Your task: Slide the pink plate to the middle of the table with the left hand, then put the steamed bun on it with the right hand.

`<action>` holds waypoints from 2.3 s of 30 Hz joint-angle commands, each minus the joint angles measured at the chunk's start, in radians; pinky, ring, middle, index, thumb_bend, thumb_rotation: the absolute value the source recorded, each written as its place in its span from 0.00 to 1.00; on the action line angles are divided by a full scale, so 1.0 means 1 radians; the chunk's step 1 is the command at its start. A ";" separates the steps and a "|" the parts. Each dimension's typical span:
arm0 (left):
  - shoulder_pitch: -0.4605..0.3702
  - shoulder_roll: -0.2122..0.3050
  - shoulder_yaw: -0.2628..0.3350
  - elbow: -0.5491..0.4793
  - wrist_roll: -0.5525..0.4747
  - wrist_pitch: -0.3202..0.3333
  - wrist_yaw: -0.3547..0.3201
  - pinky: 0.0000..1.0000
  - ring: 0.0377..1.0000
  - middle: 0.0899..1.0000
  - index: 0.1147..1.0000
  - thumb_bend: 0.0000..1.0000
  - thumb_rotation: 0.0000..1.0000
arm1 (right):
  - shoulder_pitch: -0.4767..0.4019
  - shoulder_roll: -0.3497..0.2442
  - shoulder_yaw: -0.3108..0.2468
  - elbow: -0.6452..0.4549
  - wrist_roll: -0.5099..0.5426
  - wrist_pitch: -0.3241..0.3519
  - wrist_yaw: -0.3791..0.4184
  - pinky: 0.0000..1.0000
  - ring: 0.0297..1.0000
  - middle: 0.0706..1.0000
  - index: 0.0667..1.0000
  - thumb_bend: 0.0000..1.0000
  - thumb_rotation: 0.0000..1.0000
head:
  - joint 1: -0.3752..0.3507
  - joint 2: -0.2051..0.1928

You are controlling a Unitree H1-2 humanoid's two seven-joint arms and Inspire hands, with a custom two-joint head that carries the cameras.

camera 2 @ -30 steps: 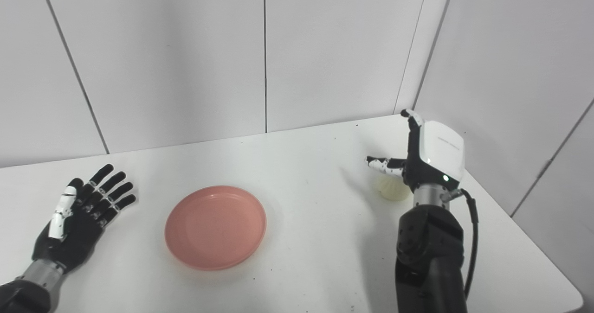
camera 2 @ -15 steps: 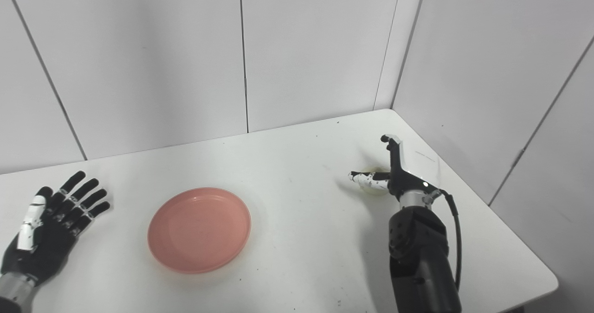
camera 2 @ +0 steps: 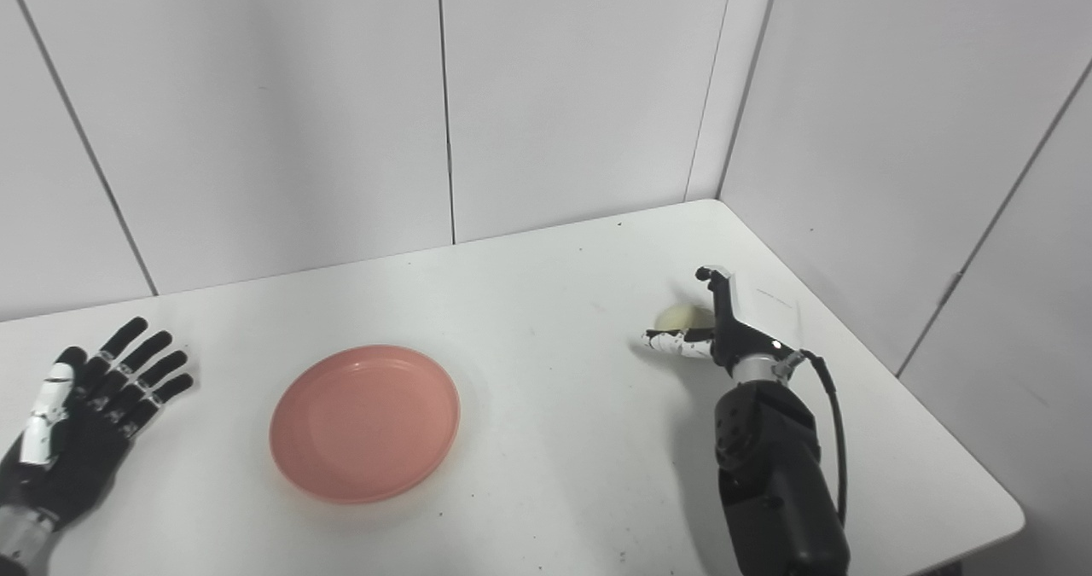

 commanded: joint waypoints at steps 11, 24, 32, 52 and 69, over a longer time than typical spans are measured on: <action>0.181 -0.001 -0.004 0.054 0.015 0.083 0.022 0.78 0.82 0.85 0.85 0.50 0.84 | -0.079 -0.097 0.040 0.036 0.019 0.001 -0.029 0.63 0.74 0.78 0.76 0.87 0.43 | 0.006 0.012; 0.198 -0.004 0.002 0.002 0.007 0.126 0.031 0.79 0.82 0.85 0.86 0.50 0.84 | -0.089 -0.135 0.072 0.086 0.055 0.002 -0.021 0.65 0.75 0.78 0.76 0.83 0.43 | 0.008 0.022; 0.210 -0.004 -0.001 -0.027 0.012 0.133 0.035 0.79 0.82 0.85 0.86 0.50 0.85 | -0.091 -0.139 0.054 0.081 0.039 0.002 0.056 0.72 0.81 0.82 0.77 0.84 0.37 | 0.010 0.030; 0.226 -0.003 -0.009 -0.068 0.006 0.155 0.045 0.79 0.83 0.85 0.87 0.50 0.84 | -0.108 -0.150 0.052 0.157 0.092 0.002 0.052 0.44 0.52 0.58 0.69 0.79 0.13 | 0.015 0.044; 0.227 0.001 -0.018 -0.071 -0.001 0.156 0.040 0.81 0.84 0.87 0.88 0.50 0.86 | -0.124 -0.184 0.086 0.260 0.211 0.002 -0.043 0.33 0.38 0.41 0.50 0.52 0.00 | 0.019 0.044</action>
